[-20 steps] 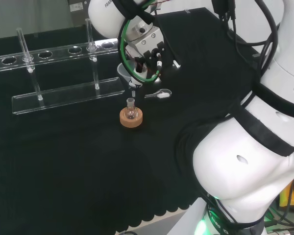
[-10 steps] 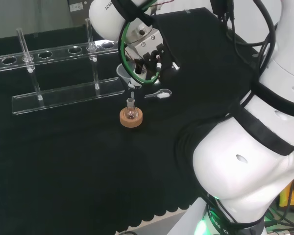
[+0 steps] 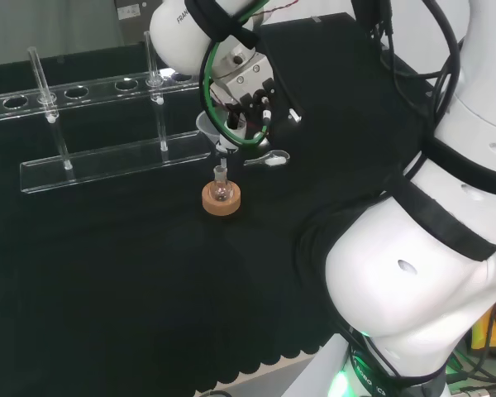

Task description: Place the funnel on the round-bottom flask.

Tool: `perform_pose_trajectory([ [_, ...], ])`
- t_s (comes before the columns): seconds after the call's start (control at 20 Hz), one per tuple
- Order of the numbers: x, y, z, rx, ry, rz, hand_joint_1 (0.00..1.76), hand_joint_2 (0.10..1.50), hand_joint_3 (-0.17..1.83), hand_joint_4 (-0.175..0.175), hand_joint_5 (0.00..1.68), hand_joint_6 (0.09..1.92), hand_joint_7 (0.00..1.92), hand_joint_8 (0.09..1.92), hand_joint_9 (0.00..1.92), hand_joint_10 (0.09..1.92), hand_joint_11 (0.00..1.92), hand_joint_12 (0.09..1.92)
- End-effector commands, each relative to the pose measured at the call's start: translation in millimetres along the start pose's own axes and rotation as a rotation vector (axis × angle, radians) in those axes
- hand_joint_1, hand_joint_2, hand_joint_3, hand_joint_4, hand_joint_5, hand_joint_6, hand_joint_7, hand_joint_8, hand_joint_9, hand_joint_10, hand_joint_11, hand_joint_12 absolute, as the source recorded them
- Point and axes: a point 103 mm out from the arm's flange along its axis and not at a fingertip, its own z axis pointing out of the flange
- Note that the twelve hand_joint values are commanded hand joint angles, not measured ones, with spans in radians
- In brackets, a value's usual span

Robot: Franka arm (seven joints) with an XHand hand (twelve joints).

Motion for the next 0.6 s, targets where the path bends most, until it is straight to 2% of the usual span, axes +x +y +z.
perform_pose_trajectory([
  [0.05, 1.0, 0.4, 1.4, 0.002, -0.002, -0.001, 0.76, 0.67, 0.56, -0.070, 0.53, 0.19, 0.54, 0.80, 0.87, 0.67, 0.42, 1.33],
  [0.6, 3.0, 2.1, 3.5, 0.010, -0.001, -0.003, 0.76, 0.67, 0.56, -0.071, 0.52, 0.20, 0.54, 0.80, 0.86, 0.68, 0.42, 1.33],
])
